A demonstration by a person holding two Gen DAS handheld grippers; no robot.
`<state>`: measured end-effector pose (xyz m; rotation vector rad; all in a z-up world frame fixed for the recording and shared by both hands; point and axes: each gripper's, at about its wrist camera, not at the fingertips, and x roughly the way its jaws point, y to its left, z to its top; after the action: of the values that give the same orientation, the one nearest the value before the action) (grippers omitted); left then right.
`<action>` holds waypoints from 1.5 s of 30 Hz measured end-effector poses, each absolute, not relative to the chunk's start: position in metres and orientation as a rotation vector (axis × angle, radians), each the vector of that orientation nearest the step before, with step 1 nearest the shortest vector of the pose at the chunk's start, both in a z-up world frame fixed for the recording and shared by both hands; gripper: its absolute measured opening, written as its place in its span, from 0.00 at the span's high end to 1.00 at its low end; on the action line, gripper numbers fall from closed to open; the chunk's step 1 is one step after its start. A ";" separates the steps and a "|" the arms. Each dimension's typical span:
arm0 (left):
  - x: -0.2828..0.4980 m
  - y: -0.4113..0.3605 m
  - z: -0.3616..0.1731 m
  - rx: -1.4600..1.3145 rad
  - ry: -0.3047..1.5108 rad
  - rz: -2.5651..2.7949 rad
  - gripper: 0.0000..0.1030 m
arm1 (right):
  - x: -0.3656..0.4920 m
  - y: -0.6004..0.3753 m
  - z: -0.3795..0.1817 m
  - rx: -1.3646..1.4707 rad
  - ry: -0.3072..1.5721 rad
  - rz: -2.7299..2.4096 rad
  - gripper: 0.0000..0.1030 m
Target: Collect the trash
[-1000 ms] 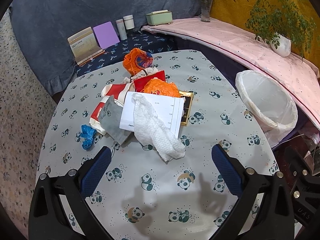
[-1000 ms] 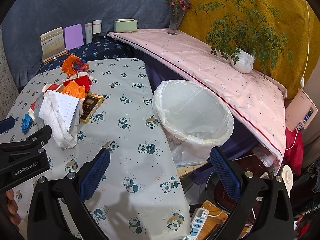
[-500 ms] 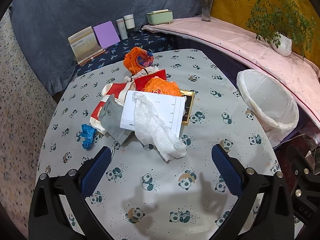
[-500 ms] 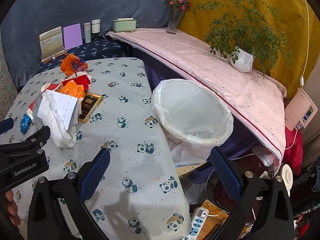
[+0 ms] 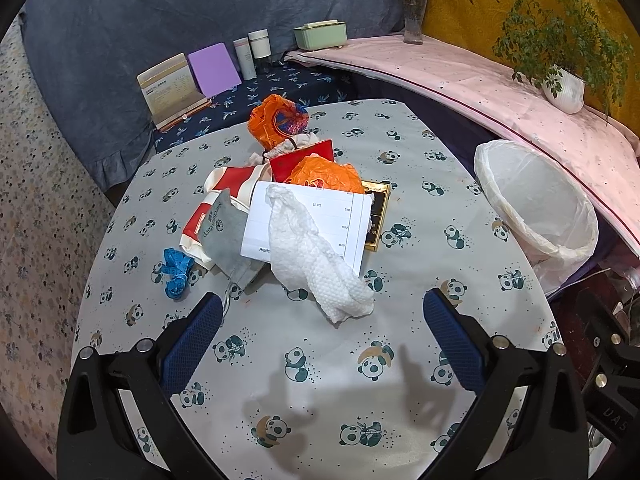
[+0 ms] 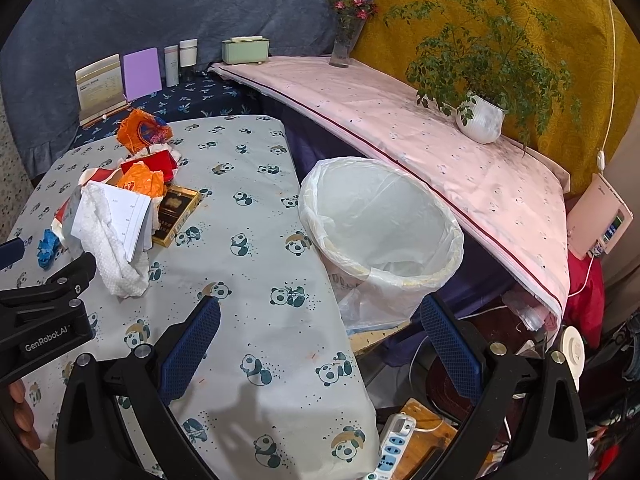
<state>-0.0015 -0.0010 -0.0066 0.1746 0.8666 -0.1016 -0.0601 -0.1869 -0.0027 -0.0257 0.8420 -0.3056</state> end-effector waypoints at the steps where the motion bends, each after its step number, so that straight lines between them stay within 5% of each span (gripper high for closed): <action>1: -0.002 -0.001 -0.007 0.174 0.867 -0.102 0.07 | -0.060 -0.187 -0.003 -0.027 0.842 -0.306 0.07; 36: 0.005 0.005 -0.009 0.138 0.860 -0.143 0.07 | -0.052 -0.192 0.001 0.002 0.803 -0.361 0.07; 45: 0.037 0.064 -0.031 0.084 0.900 -0.092 0.07 | -0.037 -0.180 0.001 0.010 0.789 -0.360 0.07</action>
<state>0.0371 0.0638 -0.0308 0.0838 0.9002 -0.0920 -0.0372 -0.1802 0.0009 0.0098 0.7886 -0.3601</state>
